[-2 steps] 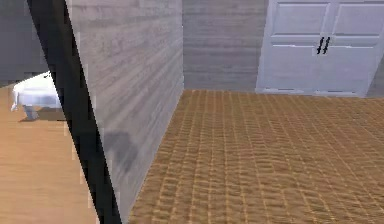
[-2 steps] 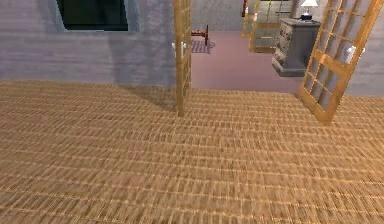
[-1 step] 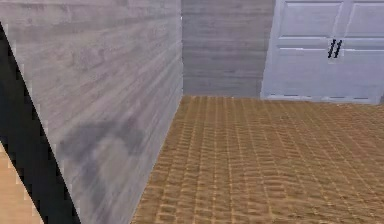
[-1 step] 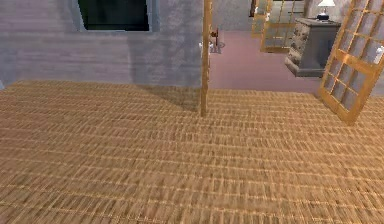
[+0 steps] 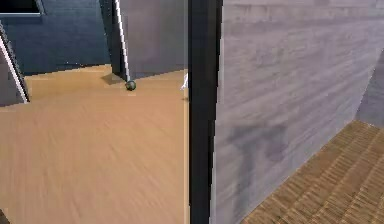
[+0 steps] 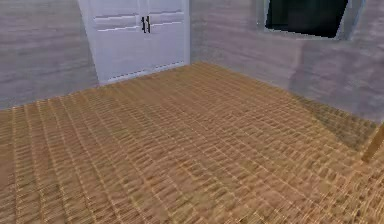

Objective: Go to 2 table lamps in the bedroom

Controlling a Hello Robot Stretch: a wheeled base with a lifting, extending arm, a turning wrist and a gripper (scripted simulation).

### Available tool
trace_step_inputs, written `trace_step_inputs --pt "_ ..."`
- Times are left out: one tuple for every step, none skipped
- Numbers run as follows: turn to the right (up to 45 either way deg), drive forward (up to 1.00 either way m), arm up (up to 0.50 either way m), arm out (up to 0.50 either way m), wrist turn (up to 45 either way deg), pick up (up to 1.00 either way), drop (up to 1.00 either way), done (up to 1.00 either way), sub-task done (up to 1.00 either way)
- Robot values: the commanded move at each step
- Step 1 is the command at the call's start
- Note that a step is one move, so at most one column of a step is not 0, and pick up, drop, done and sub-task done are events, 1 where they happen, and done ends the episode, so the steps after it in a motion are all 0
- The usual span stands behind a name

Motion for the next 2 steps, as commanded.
trace_step_inputs --pt "-36.0 0.0 0.0 0.0 0.0 0.0 0.0 0.0 0.0" --pt "0.0 1.0 0.0 0.0 0.0 0.0 0.0 0.0 0.0"
